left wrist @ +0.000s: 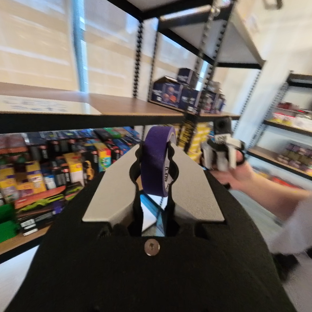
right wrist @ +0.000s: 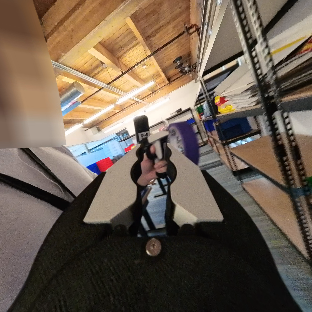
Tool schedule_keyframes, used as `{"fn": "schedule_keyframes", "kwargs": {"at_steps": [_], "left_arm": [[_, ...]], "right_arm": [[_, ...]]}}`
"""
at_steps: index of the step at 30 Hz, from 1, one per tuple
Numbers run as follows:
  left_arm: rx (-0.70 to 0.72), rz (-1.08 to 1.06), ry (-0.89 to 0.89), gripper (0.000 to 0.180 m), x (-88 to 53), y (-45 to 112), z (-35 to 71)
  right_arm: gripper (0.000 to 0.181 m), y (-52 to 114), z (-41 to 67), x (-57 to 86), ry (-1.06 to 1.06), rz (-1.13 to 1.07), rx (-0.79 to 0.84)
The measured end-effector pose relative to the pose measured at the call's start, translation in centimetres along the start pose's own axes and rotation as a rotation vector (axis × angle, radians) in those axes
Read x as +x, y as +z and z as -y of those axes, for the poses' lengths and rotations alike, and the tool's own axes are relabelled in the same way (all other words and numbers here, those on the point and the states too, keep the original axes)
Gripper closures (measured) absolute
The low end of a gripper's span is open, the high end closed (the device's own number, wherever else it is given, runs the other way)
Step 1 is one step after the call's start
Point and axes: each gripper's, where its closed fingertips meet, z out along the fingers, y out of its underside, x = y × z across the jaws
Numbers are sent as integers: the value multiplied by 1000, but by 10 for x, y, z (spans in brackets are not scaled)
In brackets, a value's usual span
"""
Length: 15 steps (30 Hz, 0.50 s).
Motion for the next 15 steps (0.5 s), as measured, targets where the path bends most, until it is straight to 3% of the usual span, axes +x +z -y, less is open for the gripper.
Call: {"fn": "schedule_keyframes", "kwargs": {"at_steps": [4,9,10,12,13,15], "left_arm": [[-14,119,195,153,5,23,-2],[-92,135,554,153,34,52,-6],[-100,131,599,153,38,54,-7],[-109,91,624,153,47,56,-8],[-117,83,618,153,47,57,-9],[-130,66,621,152,47,57,-11]], "right_arm": [[125,35,-20,7,252,-3,22],[122,64,16,19,490,103,223],[124,64,21,24,515,89,250],[155,61,22,29,549,80,263],[162,60,21,30,567,90,264],[164,57,19,34,633,103,280]]}}
